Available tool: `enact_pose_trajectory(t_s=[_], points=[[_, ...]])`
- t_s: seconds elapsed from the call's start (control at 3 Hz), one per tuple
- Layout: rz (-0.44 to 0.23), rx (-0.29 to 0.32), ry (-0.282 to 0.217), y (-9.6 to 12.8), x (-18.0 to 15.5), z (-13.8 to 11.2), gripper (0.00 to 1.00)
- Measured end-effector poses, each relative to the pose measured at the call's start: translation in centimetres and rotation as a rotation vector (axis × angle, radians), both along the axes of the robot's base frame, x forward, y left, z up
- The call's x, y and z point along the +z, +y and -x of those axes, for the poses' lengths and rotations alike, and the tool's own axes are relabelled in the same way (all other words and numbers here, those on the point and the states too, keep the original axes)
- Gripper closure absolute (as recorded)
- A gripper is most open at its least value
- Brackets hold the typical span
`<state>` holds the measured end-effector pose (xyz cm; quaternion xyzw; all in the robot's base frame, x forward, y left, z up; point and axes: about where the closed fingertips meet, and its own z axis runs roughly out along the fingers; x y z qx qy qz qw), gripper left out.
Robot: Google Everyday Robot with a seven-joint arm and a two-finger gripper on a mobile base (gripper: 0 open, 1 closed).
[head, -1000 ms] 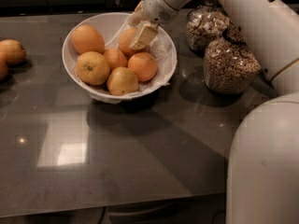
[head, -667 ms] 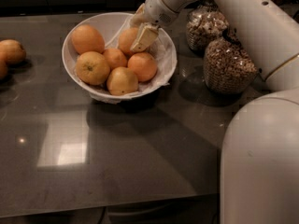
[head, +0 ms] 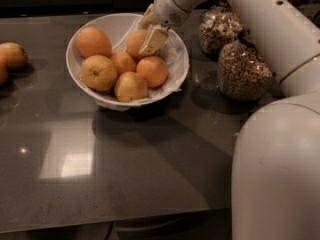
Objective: Pick orange from white bowl
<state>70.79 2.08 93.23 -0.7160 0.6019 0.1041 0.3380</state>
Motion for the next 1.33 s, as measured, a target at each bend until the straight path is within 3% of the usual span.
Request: enact_pose_trajectory(t_s=[0.33, 1.0, 1.33], points=[[0.0, 0.0, 0.0, 0.0, 0.1, 0.0, 0.51], [-0.001, 0.002, -0.003, 0.0, 0.4, 0.0, 1.0], [-0.005, 0.005, -0.013, 0.1, 1.3, 0.1, 1.0]])
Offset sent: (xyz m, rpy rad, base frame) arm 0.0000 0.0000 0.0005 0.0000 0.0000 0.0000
